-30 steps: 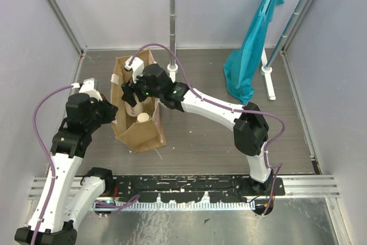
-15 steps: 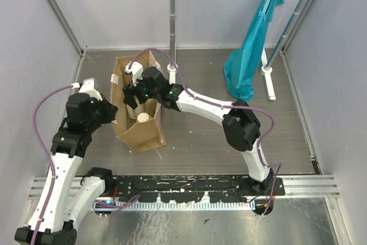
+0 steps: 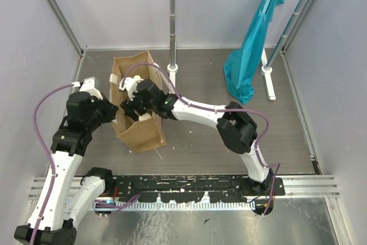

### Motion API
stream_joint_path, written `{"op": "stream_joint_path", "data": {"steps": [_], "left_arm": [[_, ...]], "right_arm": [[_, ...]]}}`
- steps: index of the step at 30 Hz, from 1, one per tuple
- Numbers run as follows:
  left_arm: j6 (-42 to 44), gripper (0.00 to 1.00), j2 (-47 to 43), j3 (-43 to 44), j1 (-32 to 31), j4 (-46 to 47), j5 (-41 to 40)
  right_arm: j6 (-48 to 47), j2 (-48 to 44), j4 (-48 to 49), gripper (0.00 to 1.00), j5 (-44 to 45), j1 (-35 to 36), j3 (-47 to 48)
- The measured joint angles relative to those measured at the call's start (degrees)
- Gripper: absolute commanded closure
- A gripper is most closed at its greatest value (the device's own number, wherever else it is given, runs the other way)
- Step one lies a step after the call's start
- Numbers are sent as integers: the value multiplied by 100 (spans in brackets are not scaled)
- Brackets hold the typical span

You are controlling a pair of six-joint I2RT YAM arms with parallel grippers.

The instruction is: Place the personal care products into the canvas bag

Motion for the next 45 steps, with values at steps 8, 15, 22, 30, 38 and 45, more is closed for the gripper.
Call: {"op": "stream_joint_path", "data": {"steps": [8, 15, 22, 30, 38, 45], "left_arm": [[0, 100, 26, 0, 0, -4, 0], [0, 100, 48, 15, 0, -9, 0], [-2, 100, 52, 17, 0, -9, -4], [0, 100, 85, 61, 0, -22, -48], [0, 95, 96, 81, 0, -50, -72], [13, 33, 101, 118, 0, -70, -87]], "right_arm": [[-229, -2, 243, 64, 114, 122, -251], [-232, -83, 278, 8, 249, 129, -356], [-273, -367, 197, 0, 588, 138, -409], [-232, -1014, 57, 0, 977, 131, -286], [-188, -2743, -72, 0, 1823, 111, -621], [-28, -4798, -254, 0, 2791, -177, -2059]]}}
